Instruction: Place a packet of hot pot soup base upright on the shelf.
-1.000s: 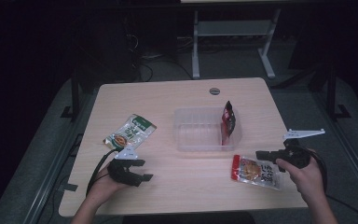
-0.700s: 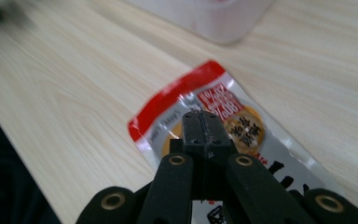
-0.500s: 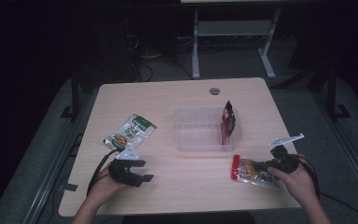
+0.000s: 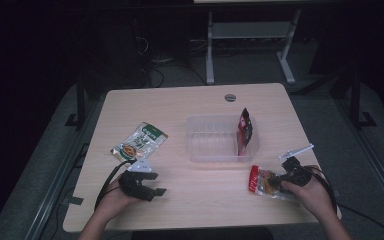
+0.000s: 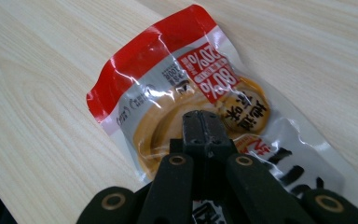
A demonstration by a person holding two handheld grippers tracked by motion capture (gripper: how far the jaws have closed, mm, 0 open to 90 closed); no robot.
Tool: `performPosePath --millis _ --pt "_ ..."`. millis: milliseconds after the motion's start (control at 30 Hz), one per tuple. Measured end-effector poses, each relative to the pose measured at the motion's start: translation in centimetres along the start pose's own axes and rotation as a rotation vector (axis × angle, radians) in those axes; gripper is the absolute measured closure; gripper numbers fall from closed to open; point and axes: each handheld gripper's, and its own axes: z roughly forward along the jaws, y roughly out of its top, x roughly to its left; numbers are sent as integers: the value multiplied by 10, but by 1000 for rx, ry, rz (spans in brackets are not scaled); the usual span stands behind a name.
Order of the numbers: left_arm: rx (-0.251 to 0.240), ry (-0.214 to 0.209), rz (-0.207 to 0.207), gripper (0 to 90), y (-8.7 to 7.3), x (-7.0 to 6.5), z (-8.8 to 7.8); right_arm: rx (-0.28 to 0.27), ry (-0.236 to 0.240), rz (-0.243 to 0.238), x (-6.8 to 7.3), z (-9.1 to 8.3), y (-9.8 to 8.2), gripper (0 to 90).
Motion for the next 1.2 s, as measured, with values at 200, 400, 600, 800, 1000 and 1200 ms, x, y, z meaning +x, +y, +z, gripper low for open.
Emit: performPosePath --millis 200,400,600,800,1000,1200 --pt "-1 -1 1 316 1 0 1 15 1 -27 6 5 5 900" --pt "2 -2 4 316 0 0 1 32 9 -63 15 12 13 900" --pt "3 -3 0 316 0 -1 2 43 27 -115 27 21 22 900" --pt "4 -2 8 317 1 0 3 57 52 -166 39 31 33 900" --pt "4 -3 4 317 1 -1 3 66 73 -225 57 43 45 900" --pt "16 -5 13 317 1 -1 2 74 103 -279 74 55 56 900"
